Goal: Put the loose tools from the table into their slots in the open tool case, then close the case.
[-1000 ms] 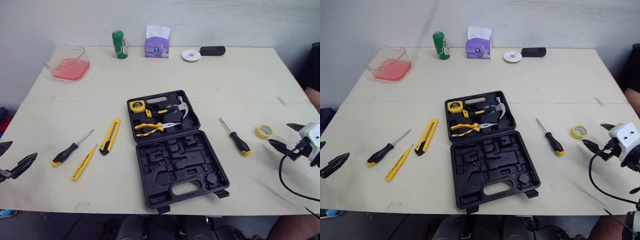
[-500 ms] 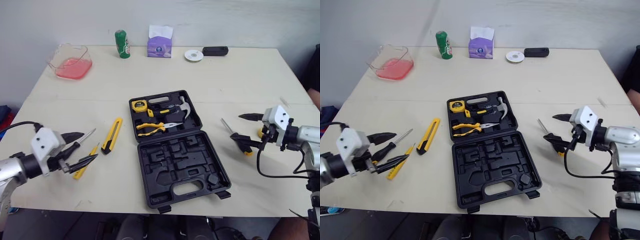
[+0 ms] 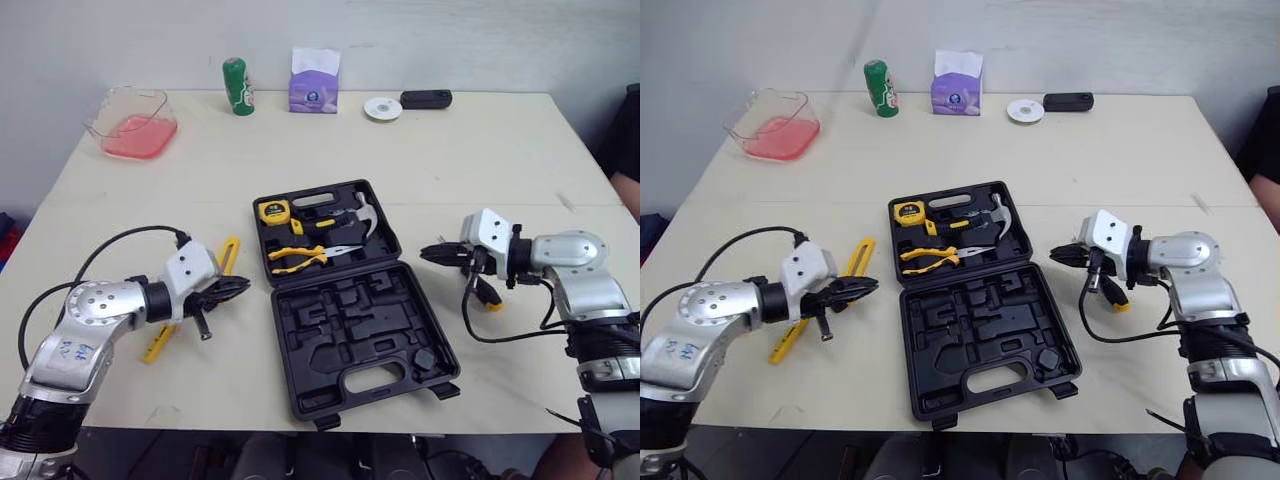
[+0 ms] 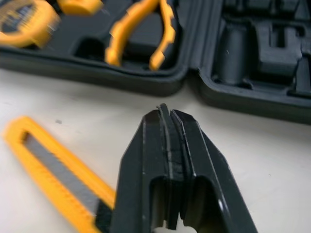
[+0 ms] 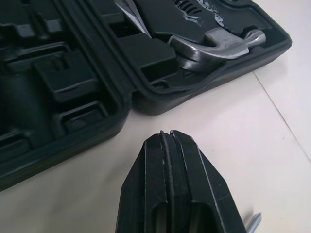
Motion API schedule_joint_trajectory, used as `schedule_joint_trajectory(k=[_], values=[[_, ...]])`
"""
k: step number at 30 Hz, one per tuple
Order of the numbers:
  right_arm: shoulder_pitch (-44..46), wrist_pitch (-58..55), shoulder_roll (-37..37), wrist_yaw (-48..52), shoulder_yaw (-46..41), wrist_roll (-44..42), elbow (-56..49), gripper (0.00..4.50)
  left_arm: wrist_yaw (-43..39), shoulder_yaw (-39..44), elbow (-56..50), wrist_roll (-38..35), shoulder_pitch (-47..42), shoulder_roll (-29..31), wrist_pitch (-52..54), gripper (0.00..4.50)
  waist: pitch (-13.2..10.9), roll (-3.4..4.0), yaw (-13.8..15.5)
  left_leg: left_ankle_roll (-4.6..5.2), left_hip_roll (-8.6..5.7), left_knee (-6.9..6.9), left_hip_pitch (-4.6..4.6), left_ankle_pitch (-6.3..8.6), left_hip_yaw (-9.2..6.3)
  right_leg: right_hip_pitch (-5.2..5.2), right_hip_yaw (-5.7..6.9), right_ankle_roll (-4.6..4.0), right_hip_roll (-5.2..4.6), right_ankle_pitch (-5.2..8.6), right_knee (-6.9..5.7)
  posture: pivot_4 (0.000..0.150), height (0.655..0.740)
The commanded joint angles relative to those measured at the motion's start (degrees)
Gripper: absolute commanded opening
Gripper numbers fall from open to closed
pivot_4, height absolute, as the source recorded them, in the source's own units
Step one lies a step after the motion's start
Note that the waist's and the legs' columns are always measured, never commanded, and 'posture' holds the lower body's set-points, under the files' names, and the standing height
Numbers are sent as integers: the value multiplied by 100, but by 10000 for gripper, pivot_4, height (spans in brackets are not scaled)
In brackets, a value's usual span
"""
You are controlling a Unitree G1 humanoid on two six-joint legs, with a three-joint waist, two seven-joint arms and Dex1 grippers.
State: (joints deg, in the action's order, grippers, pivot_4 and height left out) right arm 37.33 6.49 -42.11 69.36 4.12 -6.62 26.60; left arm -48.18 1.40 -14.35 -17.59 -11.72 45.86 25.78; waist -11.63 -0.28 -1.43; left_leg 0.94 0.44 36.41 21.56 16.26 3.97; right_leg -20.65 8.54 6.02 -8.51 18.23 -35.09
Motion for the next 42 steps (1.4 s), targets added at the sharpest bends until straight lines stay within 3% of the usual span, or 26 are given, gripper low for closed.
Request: schedule_joint_trajectory(k=[1,14,24,33,36,42], values=[[125,117,31,-183,-3,113,-175,0,43,-52,-12,70,-92,-33,96,525,0,0,8,0,1,5,1,0,-1,0,-1,0,1,0,-2,1500,7400],[98,64,317,-689,338,642,-174,0,339,-856,274,518,-688,-696,617,525,0,0,34,-2,8,58,13,8,-3,-4,-56,-1,6,-1,-34,1500,7400],[18,-225,330,-279,453,481,-390,0,432,-1073,683,770,-1140,-1059,581,525,0,0,115,-2,11,68,12,9,-1,-6,-68,-2,11,-1,-40,1500,7400],[-667,-987,153,198,268,5,-1527,0,161,-1252,1121,981,-1569,-1231,259,525,0,0,154,-2,11,68,12,10,-1,-6,-69,-2,12,-1,-41,1500,7400],[-1134,-1415,-58,119,71,-136,-2181,0,-104,-1375,1229,1036,-1648,-1238,3,525,0,0,202,-4,12,67,13,11,-3,-6,-66,-2,13,-1,-38,1500,7400],[-1453,-1660,-155,-93,-82,-134,-2545,0,-229,-1382,1325,1134,-1617,-1248,-113,525,0,0,271,4,10,72,19,18,4,-9,-67,0,13,-3,-34,1500,7400]])
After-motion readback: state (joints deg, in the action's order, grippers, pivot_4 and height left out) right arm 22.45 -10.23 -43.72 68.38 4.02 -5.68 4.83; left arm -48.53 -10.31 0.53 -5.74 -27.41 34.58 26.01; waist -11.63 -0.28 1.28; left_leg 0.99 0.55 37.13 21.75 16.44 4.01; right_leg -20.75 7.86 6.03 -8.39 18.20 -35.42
